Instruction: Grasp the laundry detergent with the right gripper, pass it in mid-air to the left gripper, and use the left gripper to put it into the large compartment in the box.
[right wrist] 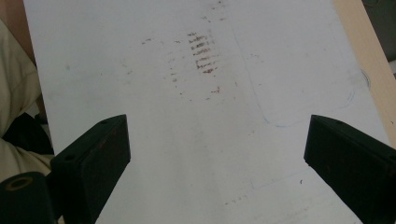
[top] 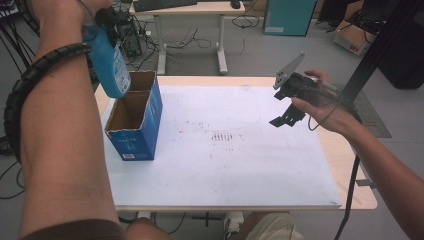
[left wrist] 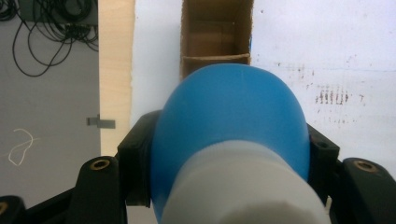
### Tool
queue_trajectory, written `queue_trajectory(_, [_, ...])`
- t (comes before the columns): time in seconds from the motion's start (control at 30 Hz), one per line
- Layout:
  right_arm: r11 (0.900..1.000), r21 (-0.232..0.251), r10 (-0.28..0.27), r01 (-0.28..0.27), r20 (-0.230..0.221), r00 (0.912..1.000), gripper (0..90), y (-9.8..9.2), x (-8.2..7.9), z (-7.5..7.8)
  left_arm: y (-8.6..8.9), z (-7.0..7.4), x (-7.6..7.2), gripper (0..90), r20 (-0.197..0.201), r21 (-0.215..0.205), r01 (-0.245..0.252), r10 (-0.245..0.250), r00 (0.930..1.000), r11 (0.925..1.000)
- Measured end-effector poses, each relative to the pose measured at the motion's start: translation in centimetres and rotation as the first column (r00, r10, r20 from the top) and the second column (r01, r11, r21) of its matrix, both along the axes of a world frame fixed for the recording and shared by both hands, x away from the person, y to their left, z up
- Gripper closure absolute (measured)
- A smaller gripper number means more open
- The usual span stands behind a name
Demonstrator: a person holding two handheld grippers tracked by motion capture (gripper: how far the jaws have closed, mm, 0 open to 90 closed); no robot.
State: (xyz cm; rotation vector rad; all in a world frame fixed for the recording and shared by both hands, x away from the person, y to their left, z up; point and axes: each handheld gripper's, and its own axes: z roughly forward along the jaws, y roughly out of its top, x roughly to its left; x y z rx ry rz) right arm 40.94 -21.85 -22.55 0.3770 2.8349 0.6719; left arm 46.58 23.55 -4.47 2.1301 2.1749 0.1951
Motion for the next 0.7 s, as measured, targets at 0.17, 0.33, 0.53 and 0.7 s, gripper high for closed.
queue_trajectory(0.17, [1.000,0.005,-0.006,0.006,0.001,1.0000,7.2,0.0,-0.1,-0.1,0.2,-0.8,0.1,37.0,0.000,-0.005,0.001,-0.001,1.0000,1.0000])
queue_trajectory(0.33, [1.000,-0.007,0.002,-0.002,0.000,1.0000,7.2,0.0,0.0,-0.1,0.4,-1.8,0.2,37.0,-0.006,-0.008,-0.001,0.001,1.0000,1.0000])
queue_trajectory(0.53, [1.000,-0.009,-0.004,0.004,0.001,1.0000,7.1,0.0,-0.1,-0.2,0.8,-3.3,0.3,37.0,-0.009,-0.016,0.001,-0.001,1.0000,0.9999])
queue_trajectory(0.7, [1.000,-0.017,-0.011,0.011,-0.002,0.9999,7.2,0.1,-0.2,-0.3,0.9,-4.6,0.5,37.0,-0.015,-0.018,0.005,-0.005,0.9999,0.9998])
